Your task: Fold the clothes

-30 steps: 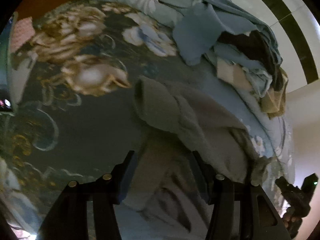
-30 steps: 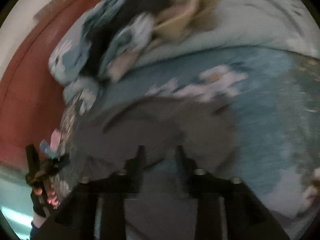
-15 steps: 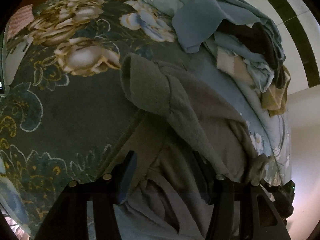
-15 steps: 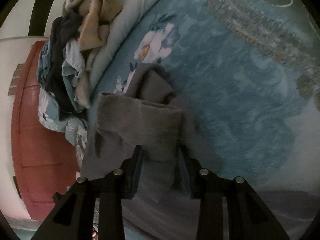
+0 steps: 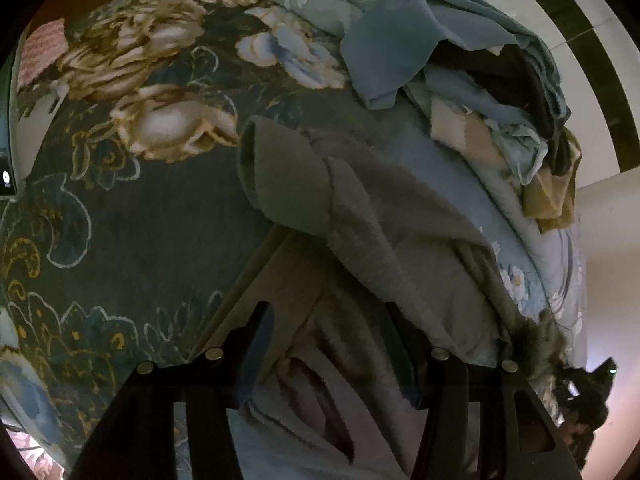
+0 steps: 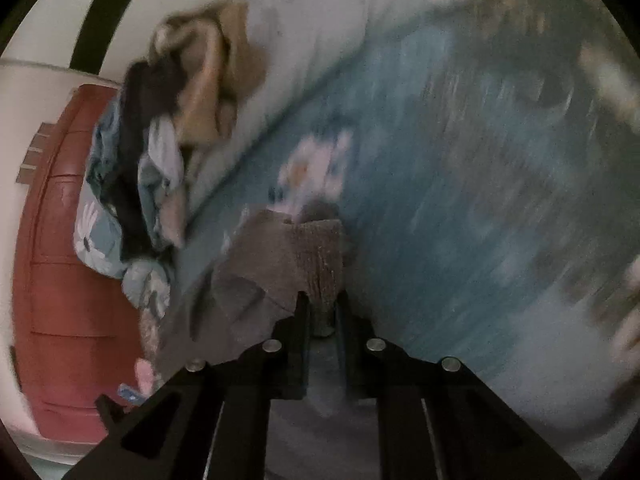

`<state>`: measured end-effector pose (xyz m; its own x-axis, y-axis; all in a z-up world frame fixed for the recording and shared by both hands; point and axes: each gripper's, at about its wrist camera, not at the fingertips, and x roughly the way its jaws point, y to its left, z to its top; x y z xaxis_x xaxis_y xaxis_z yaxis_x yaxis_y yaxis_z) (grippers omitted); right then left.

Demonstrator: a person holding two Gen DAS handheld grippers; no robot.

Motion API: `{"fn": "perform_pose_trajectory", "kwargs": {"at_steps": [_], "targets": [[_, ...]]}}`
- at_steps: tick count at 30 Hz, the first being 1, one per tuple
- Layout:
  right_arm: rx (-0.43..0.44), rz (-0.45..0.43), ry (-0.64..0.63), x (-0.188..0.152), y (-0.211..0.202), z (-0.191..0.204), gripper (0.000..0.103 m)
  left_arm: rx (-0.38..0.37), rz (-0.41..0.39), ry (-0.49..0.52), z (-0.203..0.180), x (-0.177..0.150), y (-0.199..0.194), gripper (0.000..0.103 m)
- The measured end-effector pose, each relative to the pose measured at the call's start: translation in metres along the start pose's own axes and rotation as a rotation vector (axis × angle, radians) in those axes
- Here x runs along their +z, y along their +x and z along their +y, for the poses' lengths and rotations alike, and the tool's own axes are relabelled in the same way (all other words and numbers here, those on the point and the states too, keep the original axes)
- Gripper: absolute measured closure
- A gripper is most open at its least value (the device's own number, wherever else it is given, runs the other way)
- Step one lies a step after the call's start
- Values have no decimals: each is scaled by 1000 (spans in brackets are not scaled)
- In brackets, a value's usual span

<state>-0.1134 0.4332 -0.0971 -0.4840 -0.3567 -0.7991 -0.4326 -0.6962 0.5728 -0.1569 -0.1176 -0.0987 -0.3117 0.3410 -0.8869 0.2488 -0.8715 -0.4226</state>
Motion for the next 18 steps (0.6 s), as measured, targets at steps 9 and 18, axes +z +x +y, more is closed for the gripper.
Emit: {"fn": "perform_pose_trajectory", "kwargs": {"at_steps": [9, 18], "targets": [[-247, -314, 80, 78, -124, -92, 92, 33, -14, 42, -11, 19, -4, 44], [-379, -257, 264, 56, -98, -194, 93, 90, -10, 39, -10, 45, -4, 44]]}}
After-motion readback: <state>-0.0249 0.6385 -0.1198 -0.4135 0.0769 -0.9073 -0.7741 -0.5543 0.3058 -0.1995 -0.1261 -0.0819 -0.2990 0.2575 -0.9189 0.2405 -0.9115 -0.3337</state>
